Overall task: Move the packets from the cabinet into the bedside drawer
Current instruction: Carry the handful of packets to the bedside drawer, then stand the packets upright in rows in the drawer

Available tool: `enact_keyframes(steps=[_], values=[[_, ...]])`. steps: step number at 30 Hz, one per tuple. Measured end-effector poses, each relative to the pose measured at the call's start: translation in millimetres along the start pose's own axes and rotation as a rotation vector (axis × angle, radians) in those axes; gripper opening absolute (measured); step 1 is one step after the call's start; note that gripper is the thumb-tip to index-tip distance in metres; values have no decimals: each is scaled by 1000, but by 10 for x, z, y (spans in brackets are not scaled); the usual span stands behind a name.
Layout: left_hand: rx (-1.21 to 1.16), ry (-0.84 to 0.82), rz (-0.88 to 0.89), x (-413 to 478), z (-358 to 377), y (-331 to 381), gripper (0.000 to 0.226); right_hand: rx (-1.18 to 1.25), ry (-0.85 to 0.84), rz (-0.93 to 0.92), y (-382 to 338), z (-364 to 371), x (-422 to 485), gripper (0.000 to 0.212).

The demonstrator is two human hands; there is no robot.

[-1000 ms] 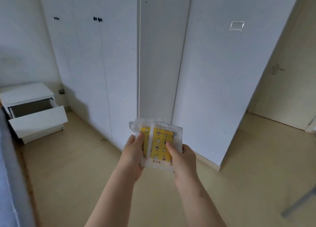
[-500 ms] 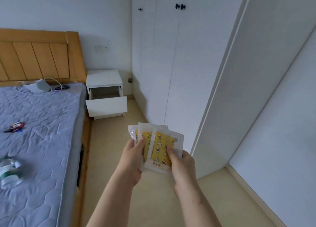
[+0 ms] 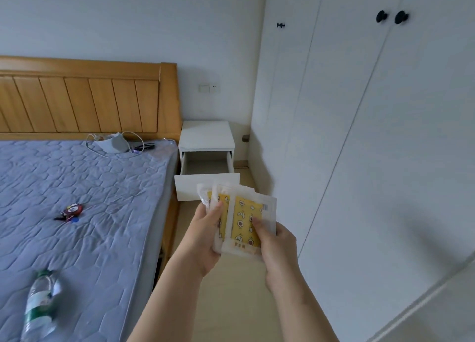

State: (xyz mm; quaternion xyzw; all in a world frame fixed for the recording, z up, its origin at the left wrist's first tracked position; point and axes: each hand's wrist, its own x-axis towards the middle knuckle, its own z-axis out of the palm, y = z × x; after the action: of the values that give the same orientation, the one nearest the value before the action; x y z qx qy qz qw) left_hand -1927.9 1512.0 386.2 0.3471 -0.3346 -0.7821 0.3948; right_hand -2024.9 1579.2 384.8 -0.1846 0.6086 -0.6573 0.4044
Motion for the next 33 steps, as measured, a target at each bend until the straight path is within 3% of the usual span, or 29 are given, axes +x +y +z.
enact_keyframes(steps=[12, 18, 26, 33], values=[[40, 214, 151, 1774, -380, 665, 24, -80, -177, 48, -25, 1085, 1983, 12], [1, 159, 163, 2943, -227, 1163, 25, -54, -230, 56, -426, 1499, 3273, 12], [52, 371, 153, 3997, -586, 1463, 15, -178, -382, 110, -383, 2221, 4359, 12], [89, 398, 120, 5076, -1058, 1932, 14, -166, -370, 143, -327, 2983, 5289, 10]])
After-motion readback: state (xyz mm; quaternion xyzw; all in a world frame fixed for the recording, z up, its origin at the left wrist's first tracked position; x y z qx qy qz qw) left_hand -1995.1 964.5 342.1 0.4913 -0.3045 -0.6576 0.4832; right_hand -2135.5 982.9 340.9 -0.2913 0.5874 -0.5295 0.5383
